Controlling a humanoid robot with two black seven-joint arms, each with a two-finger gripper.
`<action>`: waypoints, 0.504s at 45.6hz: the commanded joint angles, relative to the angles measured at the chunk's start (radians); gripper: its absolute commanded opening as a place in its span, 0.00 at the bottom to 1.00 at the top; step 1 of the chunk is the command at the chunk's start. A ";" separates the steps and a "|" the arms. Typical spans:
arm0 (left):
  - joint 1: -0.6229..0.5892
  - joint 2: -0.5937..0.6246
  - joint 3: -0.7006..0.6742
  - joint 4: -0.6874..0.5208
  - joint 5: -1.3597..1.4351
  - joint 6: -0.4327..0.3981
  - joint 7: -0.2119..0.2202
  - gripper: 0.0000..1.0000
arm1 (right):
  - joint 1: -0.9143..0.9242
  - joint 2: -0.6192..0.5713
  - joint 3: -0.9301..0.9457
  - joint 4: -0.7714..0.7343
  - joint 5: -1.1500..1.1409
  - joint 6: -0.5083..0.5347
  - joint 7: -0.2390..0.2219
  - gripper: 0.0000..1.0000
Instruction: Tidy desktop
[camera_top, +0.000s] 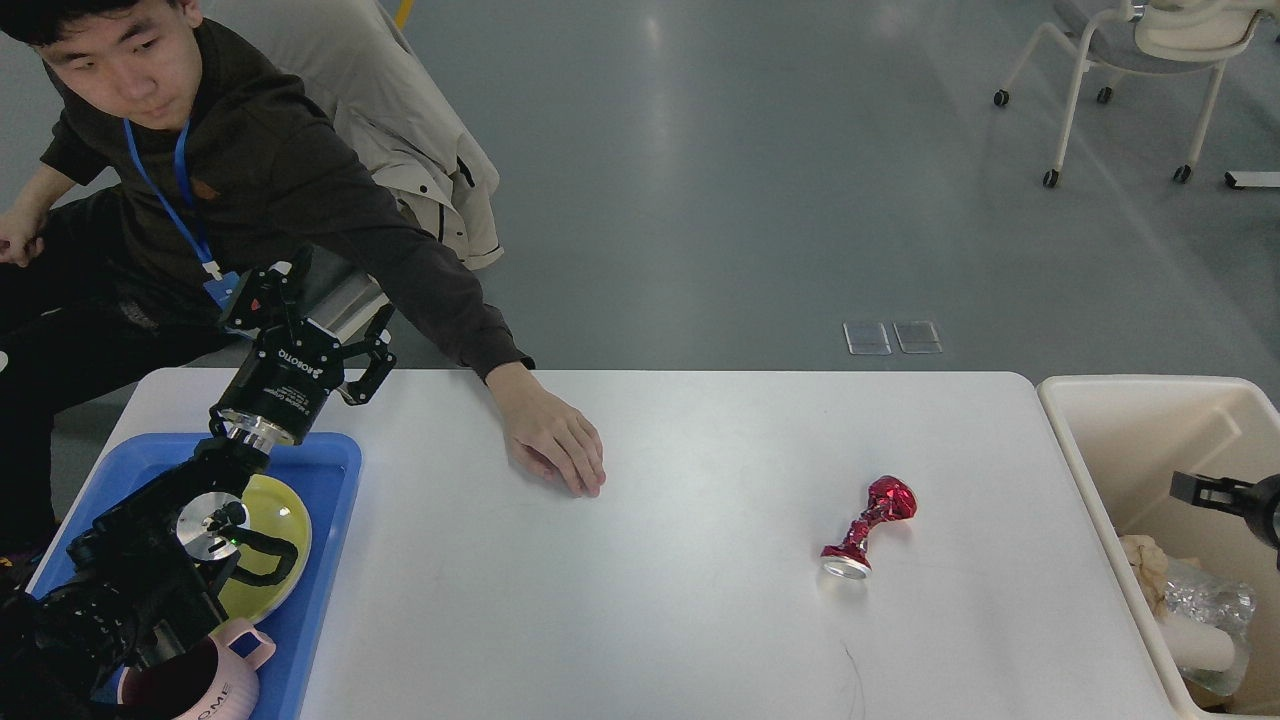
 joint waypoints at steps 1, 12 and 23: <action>0.000 0.000 0.000 0.000 0.000 0.000 0.001 1.00 | 0.169 -0.036 -0.071 0.125 -0.014 0.011 0.001 1.00; 0.000 0.000 0.000 0.000 0.000 0.000 0.001 1.00 | 0.914 -0.194 -0.101 0.890 -0.265 0.147 -0.017 1.00; 0.000 0.000 0.000 0.000 0.000 0.000 0.001 1.00 | 1.629 -0.185 -0.054 1.239 -0.284 0.809 -0.017 1.00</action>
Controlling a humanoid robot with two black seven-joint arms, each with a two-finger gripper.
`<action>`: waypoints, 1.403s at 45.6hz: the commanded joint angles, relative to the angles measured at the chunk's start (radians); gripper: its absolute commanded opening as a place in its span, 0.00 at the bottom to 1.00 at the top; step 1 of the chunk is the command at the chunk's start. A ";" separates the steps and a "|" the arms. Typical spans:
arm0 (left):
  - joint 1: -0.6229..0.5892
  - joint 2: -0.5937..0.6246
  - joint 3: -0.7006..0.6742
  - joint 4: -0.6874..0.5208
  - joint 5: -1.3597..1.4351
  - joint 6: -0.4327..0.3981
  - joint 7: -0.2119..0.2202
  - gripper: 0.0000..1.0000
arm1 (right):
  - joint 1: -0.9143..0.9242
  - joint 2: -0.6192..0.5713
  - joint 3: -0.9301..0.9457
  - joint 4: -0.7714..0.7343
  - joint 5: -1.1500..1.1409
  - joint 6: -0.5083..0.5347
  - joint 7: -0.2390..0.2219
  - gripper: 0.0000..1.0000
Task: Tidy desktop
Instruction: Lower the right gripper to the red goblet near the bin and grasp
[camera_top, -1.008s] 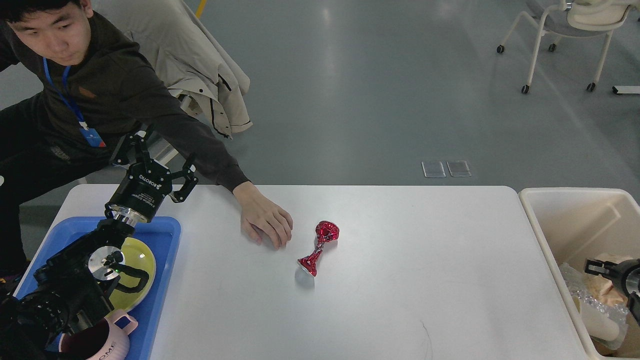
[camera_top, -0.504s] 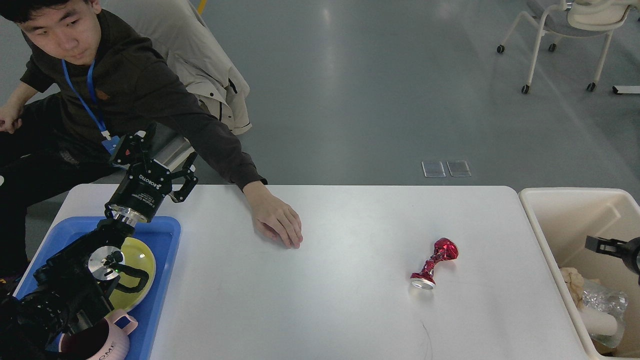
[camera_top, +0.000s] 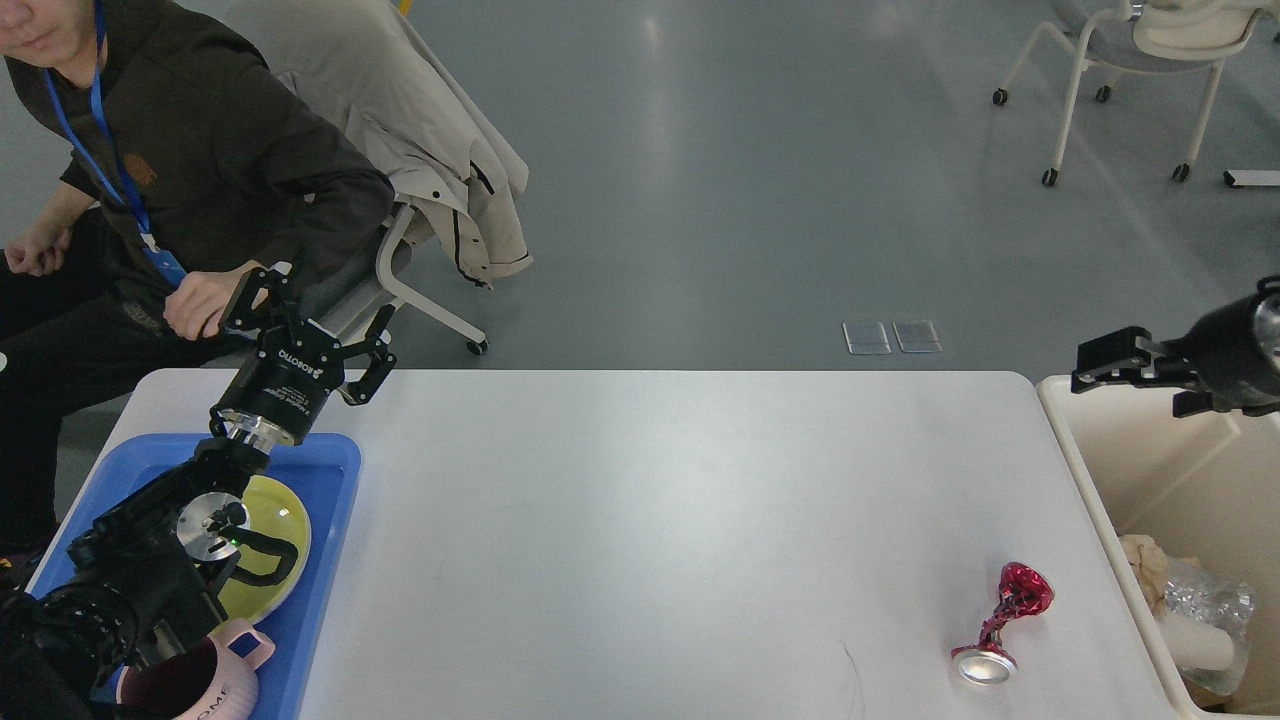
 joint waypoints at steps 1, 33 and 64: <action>0.000 0.000 0.000 0.000 0.000 0.000 0.000 1.00 | 0.395 0.014 0.048 0.110 -0.003 0.340 0.001 1.00; 0.000 0.000 0.000 0.000 0.000 0.000 0.000 1.00 | -0.182 -0.100 0.035 0.118 -0.045 0.037 -0.080 1.00; 0.000 0.000 0.000 0.000 0.000 0.000 0.000 1.00 | -0.673 -0.075 0.050 0.084 -0.038 -0.376 -0.109 1.00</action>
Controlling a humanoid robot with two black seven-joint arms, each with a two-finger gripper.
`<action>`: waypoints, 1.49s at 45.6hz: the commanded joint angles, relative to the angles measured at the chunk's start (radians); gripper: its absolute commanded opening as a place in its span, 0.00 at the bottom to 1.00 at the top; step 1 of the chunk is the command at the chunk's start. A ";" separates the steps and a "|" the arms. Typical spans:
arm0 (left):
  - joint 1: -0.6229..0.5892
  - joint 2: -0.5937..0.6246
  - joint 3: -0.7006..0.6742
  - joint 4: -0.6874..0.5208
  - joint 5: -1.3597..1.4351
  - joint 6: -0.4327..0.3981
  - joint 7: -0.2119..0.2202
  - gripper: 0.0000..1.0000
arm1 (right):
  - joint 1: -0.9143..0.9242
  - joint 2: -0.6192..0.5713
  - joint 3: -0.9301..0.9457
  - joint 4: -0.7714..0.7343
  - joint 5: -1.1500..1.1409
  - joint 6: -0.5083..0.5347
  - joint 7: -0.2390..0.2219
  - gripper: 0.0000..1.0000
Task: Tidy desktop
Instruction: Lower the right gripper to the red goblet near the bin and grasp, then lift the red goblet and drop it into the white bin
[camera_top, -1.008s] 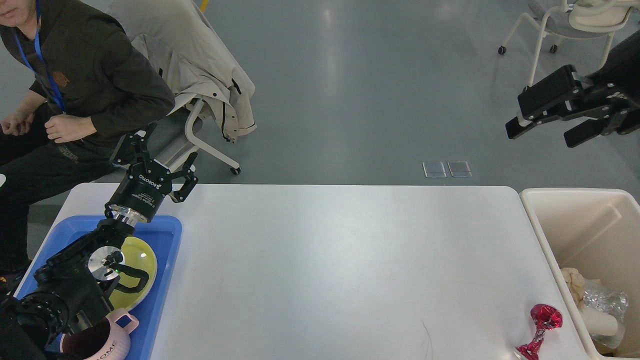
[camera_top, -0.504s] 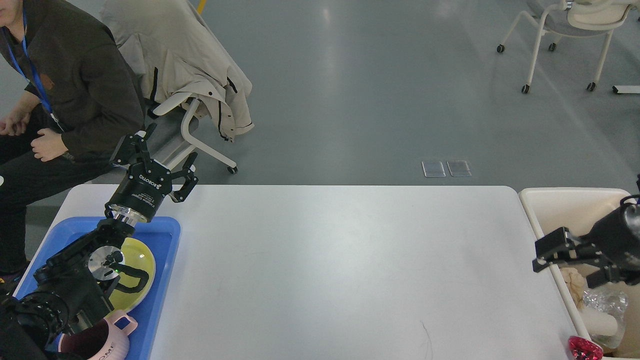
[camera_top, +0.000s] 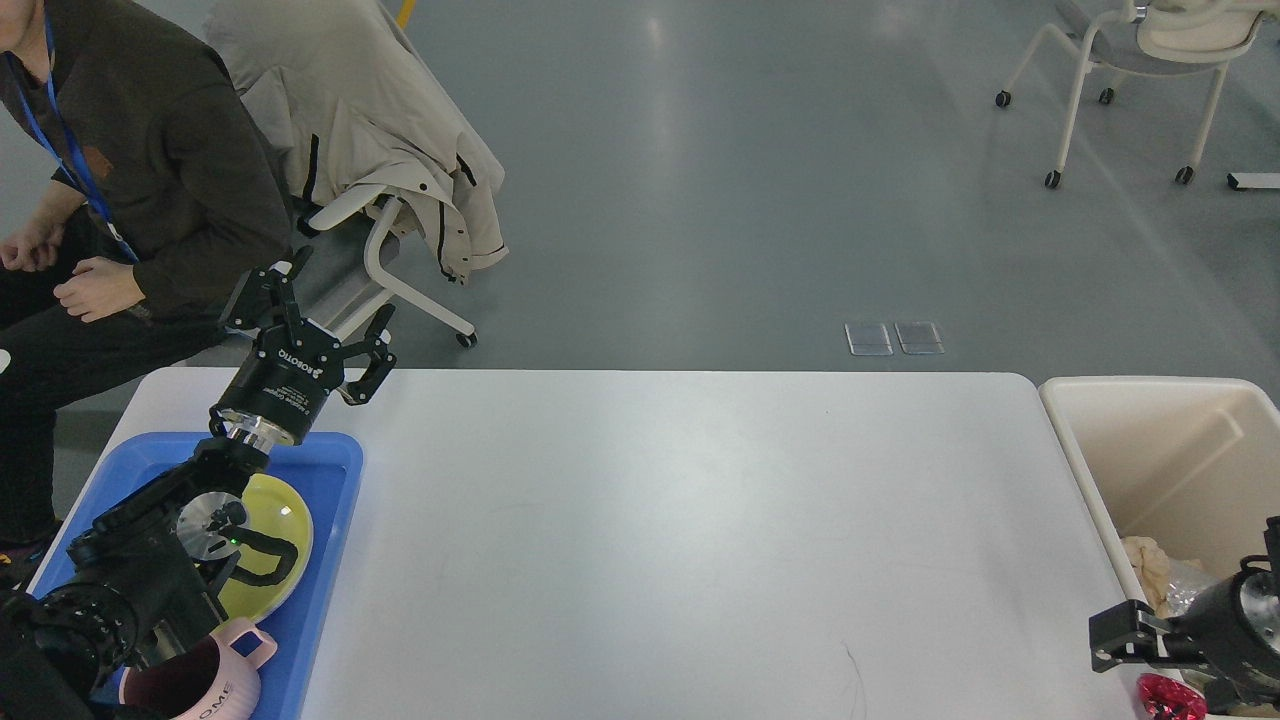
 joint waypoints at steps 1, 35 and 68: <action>0.000 0.000 0.000 0.000 0.000 0.000 0.000 1.00 | -0.088 0.006 0.000 -0.024 -0.003 -0.066 0.000 1.00; 0.000 0.000 0.000 0.000 0.000 0.000 0.000 1.00 | -0.419 0.114 0.108 -0.205 -0.001 -0.347 0.014 0.53; 0.000 0.000 0.000 0.000 0.000 0.000 0.000 1.00 | -0.073 -0.024 0.077 -0.087 -0.010 -0.163 0.015 0.00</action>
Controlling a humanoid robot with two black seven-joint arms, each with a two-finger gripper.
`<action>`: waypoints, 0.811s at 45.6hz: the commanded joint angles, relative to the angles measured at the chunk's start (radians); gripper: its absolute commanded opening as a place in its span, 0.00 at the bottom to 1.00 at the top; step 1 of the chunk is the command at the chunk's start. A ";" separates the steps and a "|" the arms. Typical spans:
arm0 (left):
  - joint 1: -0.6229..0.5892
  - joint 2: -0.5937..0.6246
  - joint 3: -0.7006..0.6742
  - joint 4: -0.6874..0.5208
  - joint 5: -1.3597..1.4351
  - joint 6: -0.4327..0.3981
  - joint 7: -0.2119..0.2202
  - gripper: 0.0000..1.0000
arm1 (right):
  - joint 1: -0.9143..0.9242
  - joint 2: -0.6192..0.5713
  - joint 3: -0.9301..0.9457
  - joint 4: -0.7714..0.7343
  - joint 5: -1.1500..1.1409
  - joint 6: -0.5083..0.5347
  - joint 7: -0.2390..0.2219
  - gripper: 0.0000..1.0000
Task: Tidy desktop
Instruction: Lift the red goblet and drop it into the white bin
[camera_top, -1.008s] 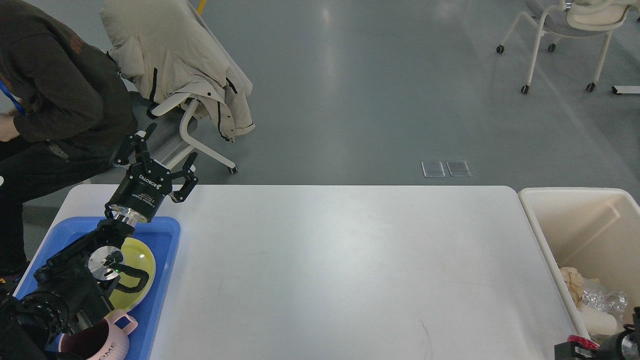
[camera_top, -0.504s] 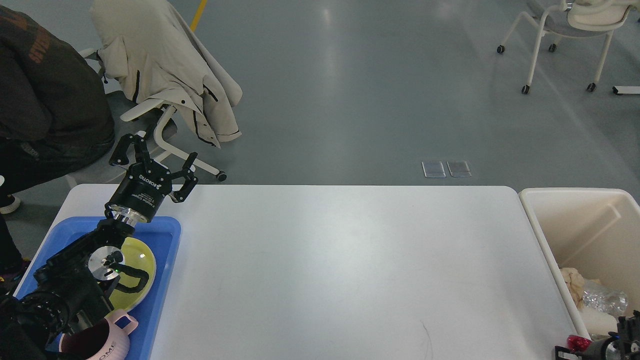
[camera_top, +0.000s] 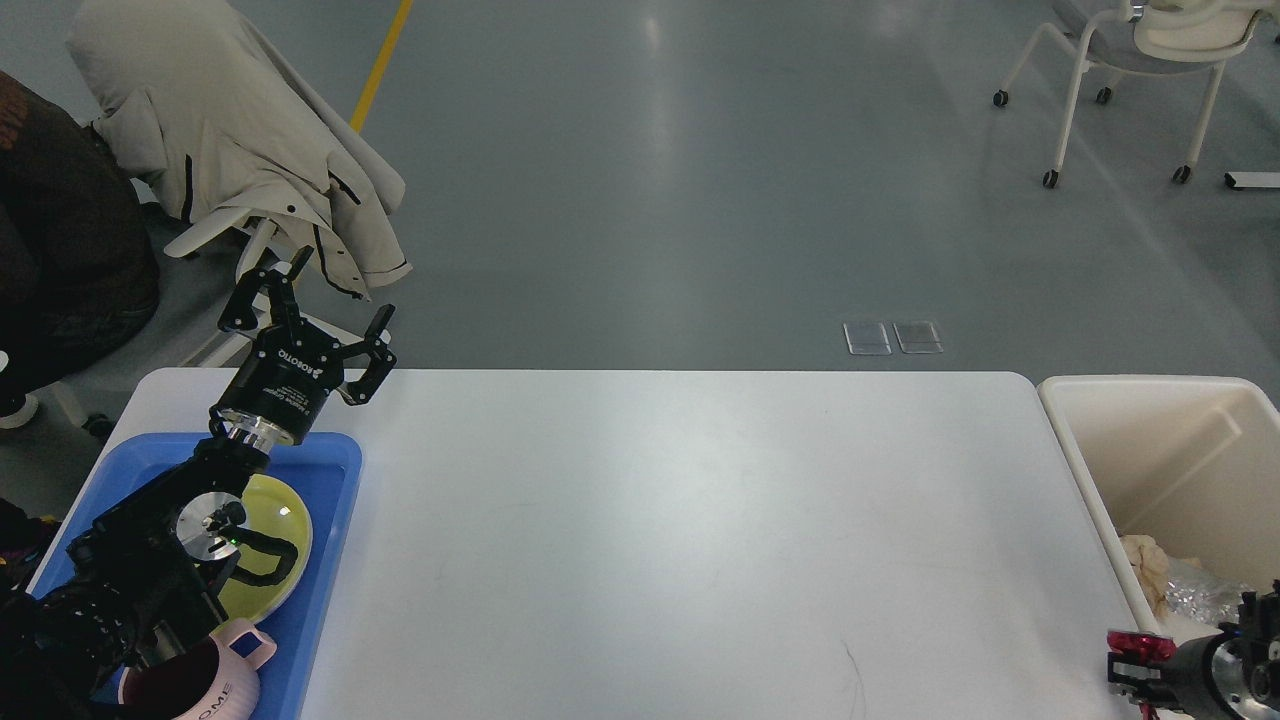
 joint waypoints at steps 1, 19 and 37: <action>0.000 0.000 0.000 0.000 0.000 0.000 0.000 1.00 | 0.293 -0.109 -0.036 0.094 -0.016 0.183 -0.001 0.00; 0.000 0.000 -0.002 0.000 0.000 0.000 0.000 1.00 | 1.349 -0.042 -0.110 0.094 -0.211 1.009 0.022 0.00; 0.000 0.000 -0.002 0.000 0.000 0.000 0.000 1.00 | 1.094 -0.132 -0.117 -0.041 -0.276 0.813 0.045 0.00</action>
